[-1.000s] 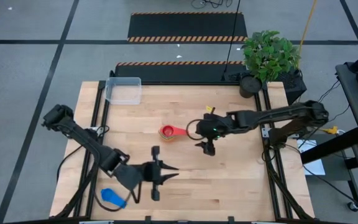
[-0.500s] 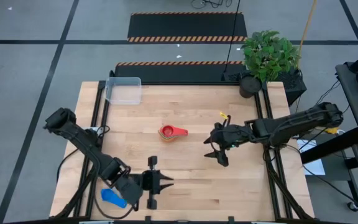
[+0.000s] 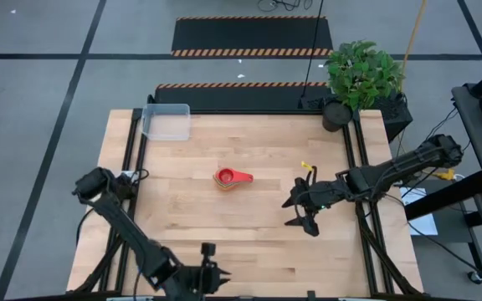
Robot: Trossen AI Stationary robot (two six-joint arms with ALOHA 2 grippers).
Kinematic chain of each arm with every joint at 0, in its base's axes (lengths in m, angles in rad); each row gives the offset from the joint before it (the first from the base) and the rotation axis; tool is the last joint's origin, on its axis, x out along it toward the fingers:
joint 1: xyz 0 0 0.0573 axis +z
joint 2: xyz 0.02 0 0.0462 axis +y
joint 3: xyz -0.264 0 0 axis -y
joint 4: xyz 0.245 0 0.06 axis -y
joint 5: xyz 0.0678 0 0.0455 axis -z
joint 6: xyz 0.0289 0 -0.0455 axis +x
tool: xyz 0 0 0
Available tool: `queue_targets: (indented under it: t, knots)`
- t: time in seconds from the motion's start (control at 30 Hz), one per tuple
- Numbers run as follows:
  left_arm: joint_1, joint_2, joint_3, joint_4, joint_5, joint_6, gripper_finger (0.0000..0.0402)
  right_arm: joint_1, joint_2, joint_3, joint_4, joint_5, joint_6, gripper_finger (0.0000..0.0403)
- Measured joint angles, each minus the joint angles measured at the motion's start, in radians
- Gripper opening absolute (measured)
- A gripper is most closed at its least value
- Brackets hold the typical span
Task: Nest measuring cups in basket
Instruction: Stack the blue measuring cup into the red measuring cup
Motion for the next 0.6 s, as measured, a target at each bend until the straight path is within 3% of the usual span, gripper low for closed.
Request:
queue_targets:
  t: [0.17, 0.33, 0.47, 0.6]
  knots:
    - [-0.048, 0.004, 0.023, -0.297, 0.074, -0.312, 0.0101, 0.010, 0.000, 0.000, 0.009, 0.004, -0.003, 0.0286]
    - [-0.087, 0.002, 0.022, -0.600, 0.227, -0.504, 0.0171, 0.008, 0.001, 0.000, 0.012, 0.031, -0.068, 0.0286]
    - [-0.102, 0.002, 0.021, -0.679, 0.388, -0.526, 0.0235, 0.008, 0.000, 0.000, 0.012, 0.028, -0.119, 0.0286]
    - [-0.126, 0.002, 0.019, -0.743, 0.423, -0.428, 0.0281, 0.008, 0.000, 0.000, 0.011, 0.025, -0.212, 0.0286]
